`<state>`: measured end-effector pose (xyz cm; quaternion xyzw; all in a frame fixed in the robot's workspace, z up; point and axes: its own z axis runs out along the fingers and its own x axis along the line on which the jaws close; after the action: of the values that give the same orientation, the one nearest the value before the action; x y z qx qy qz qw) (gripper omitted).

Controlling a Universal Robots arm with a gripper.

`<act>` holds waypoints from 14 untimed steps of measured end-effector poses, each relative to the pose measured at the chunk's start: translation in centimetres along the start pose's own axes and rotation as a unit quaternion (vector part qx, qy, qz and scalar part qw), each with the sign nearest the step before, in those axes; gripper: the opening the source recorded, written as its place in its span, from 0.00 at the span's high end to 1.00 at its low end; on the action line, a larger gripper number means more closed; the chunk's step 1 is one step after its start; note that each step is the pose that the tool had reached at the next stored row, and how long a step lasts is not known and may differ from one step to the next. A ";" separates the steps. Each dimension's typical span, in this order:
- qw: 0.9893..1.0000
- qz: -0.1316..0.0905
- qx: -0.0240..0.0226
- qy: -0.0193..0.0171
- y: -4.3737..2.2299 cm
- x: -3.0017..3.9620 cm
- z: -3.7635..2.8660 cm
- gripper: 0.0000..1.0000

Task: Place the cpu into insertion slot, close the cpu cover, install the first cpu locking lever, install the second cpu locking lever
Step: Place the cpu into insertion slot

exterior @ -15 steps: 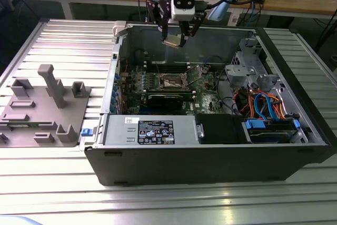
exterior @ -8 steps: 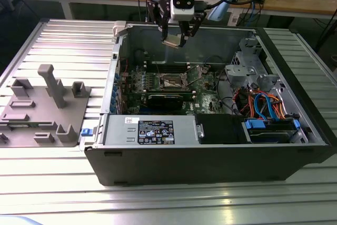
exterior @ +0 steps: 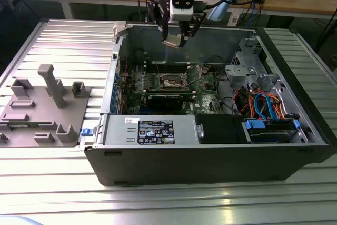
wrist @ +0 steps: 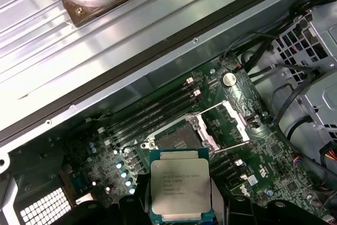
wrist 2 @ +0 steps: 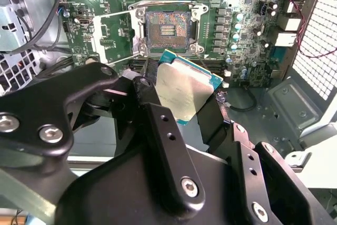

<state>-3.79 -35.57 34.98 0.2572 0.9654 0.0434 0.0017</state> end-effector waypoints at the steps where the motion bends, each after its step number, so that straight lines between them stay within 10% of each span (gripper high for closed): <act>1: 1.000 0.001 0.000 0.000 0.00 0.00 0.00 0.45; 14: 1.000 0.018 0.000 -0.002 0.00 0.00 0.01 0.45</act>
<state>-3.79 -35.57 34.96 0.2747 0.9606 0.0434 0.0025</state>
